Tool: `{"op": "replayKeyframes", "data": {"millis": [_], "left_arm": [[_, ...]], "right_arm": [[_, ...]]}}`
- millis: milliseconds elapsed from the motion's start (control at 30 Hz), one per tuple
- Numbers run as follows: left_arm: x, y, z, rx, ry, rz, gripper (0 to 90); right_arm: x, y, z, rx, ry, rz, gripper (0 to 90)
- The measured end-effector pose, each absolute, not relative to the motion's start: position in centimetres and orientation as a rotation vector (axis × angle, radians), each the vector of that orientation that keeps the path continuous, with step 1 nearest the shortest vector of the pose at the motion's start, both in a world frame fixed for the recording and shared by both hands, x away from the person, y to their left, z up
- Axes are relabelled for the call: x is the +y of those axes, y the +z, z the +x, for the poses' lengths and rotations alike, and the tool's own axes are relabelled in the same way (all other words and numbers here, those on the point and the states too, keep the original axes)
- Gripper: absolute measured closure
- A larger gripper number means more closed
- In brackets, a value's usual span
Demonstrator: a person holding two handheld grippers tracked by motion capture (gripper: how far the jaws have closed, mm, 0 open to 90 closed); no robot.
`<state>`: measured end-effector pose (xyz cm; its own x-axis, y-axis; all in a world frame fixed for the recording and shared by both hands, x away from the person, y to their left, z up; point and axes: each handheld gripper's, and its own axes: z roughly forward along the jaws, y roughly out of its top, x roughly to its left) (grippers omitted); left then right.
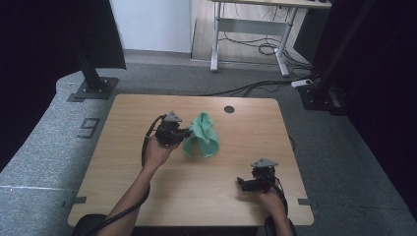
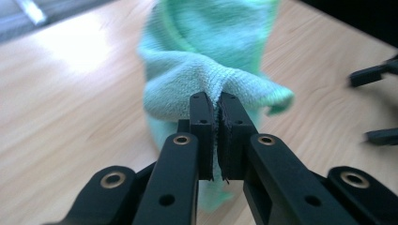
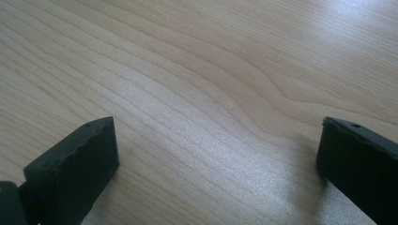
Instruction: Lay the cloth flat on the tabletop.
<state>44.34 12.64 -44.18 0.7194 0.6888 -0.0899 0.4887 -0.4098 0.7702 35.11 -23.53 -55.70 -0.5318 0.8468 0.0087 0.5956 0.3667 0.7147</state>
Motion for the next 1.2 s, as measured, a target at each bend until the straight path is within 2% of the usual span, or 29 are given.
{"op": "replayKeyframes", "data": {"millis": [200,267,300,367,400,533,800,1033,1200], "left_arm": [[14.9,-47.7,45.8,1.017,0.301,2.147,84.6],[15.7,-49.4,46.3,1.067,0.306,2.17,81.6],[15.9,-49.7,46.4,1.079,0.312,2.171,77.1],[16.3,-50.0,46.3,1.085,0.332,2.148,61.1],[16.4,-49.9,46.2,1.078,0.323,2.138,56.9],[16.0,-48.1,45.6,1.015,0.314,2.14,48.4],[13.5,-46.3,44.6,0.874,0.23,2.151,49.8],[10.4,-48.9,45.1,0.811,0.281,2.321,48.5],[10.0,-51.5,46.0,0.859,0.296,2.398,47.5]], "right_arm": [[-23.5,-55.7,35.1,2.272,0.962,1.262,0.0],[-23.5,-55.7,35.1,2.272,0.962,1.263,0.0],[-23.5,-55.7,35.1,2.272,0.962,1.262,0.0],[-23.5,-55.7,35.1,2.272,0.962,1.262,0.0],[-23.5,-55.7,35.1,2.272,0.962,1.262,0.0],[-23.5,-55.7,35.1,2.272,0.962,1.263,0.0],[-23.5,-55.7,35.1,2.272,0.962,1.261,0.0],[-23.5,-55.7,35.1,2.272,0.962,1.262,0.0],[-23.5,-55.7,35.1,2.272,0.963,1.262,0.0]]}}
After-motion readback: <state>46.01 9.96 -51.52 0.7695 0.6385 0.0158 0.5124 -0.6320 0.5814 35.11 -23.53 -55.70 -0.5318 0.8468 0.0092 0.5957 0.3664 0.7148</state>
